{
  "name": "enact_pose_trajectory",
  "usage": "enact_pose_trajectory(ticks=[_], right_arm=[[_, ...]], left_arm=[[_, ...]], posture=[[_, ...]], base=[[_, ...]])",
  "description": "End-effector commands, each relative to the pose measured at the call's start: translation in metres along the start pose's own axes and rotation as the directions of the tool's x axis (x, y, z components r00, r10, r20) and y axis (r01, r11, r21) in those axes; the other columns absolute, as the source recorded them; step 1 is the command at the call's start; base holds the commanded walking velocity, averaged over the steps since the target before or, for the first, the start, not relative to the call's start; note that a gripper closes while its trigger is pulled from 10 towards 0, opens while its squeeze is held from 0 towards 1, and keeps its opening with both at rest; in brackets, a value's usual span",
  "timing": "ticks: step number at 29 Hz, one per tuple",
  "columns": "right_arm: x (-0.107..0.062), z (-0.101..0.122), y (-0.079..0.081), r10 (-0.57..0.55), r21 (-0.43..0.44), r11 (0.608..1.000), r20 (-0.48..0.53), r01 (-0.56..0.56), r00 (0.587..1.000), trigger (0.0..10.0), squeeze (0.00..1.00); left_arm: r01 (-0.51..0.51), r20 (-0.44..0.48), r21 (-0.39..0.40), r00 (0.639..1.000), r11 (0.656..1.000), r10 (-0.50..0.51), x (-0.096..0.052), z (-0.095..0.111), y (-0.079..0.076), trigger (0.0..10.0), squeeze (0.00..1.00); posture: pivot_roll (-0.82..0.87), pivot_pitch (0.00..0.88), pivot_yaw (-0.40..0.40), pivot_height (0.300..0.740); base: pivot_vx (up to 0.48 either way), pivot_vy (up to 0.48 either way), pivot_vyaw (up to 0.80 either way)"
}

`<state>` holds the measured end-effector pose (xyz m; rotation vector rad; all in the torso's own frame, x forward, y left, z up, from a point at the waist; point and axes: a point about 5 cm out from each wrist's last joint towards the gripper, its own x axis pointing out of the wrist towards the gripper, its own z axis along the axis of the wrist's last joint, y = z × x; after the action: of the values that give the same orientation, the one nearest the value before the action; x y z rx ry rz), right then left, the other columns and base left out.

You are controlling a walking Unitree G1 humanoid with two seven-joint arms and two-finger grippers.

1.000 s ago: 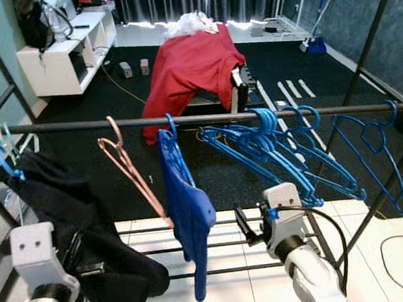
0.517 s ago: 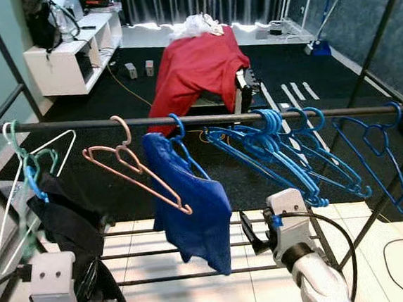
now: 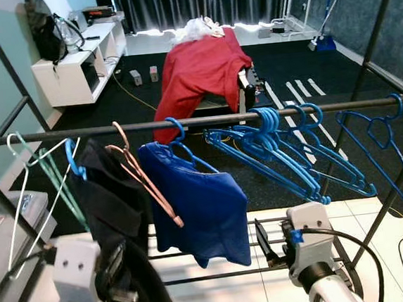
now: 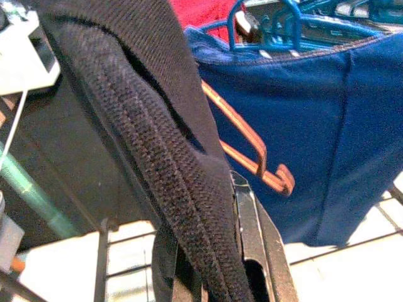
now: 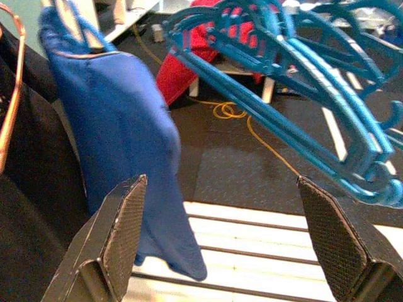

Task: Hang hanger

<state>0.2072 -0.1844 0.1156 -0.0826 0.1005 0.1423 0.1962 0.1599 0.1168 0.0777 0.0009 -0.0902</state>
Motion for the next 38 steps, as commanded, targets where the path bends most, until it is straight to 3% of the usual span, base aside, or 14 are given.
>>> enact_pose_trajectory(ticks=[1,5,7,11,15,25,28,38], right_arm=[[0.004,0.003,0.0,-0.01,0.003,1.0,0.022,0.01,1.0,10.0,0.0],[0.011,0.008,0.002,-0.007,0.005,1.0,0.036,0.007,0.999,10.0,0.0],[0.021,0.01,0.005,-0.006,-0.05,0.999,0.024,0.007,1.0,10.0,0.0],[0.035,0.012,0.008,0.018,-0.106,0.994,0.009,-0.017,1.0,10.0,0.0],[0.047,0.012,0.005,0.052,-0.097,0.994,-0.014,-0.053,0.999,10.0,0.0],[0.053,0.01,0.001,0.053,-0.092,0.994,-0.028,-0.055,0.998,10.0,0.0],[0.053,0.008,-0.001,0.052,-0.081,0.995,-0.039,-0.055,0.998,10.0,0.0],[0.059,0.007,0.003,0.094,-0.05,0.994,-0.058,-0.097,0.994,10.0,0.0]], left_arm=[[-0.034,0.019,0.015,0.999,0.999,0.034,0.008,0.001,0.004,10.0,0.0],[-0.017,0.005,-0.023,1.0,1.0,0.018,0.019,-0.003,0.004,10.0,0.0],[-0.018,-0.014,-0.057,1.0,0.998,0.017,0.024,-0.006,0.006,10.0,0.0],[-0.051,-0.042,-0.09,0.998,0.995,0.048,0.022,-0.01,0.009,10.0,0.0],[-0.093,-0.046,-0.111,0.995,0.989,0.088,0.024,-0.011,0.011,10.0,0.0],[-0.128,-0.015,-0.119,0.992,0.985,0.127,0.018,-0.011,0.013,10.0,0.0],[-0.064,0.017,-0.113,0.998,0.992,0.066,0.021,-0.006,0.008,10.0,0.0],[-0.002,0.045,-0.067,0.999,0.998,0.005,0.031,-0.001,0.005,10.0,0.0]], posture=[[-0.05,0.0,0.035,0.74],[-0.06,0.0,0.04,0.74],[-0.05,0.0,0.026,0.74],[-0.03,0.0,-0.008,0.74],[-0.03,0.0,-0.037,0.74],[-0.02,0.0,-0.049,0.74],[-0.04,0.0,-0.035,0.74],[-0.04,0.0,-0.019,0.74]], base=[[0.0,0.0,0.0],[0.0,0.0,0.0],[0.0,0.0,0.0],[0.0,0.0,0.0],[0.0,0.0,0.0],[0.0,0.0,0.0],[0.0,0.0,0.0],[0.0,0.0,0.0]])
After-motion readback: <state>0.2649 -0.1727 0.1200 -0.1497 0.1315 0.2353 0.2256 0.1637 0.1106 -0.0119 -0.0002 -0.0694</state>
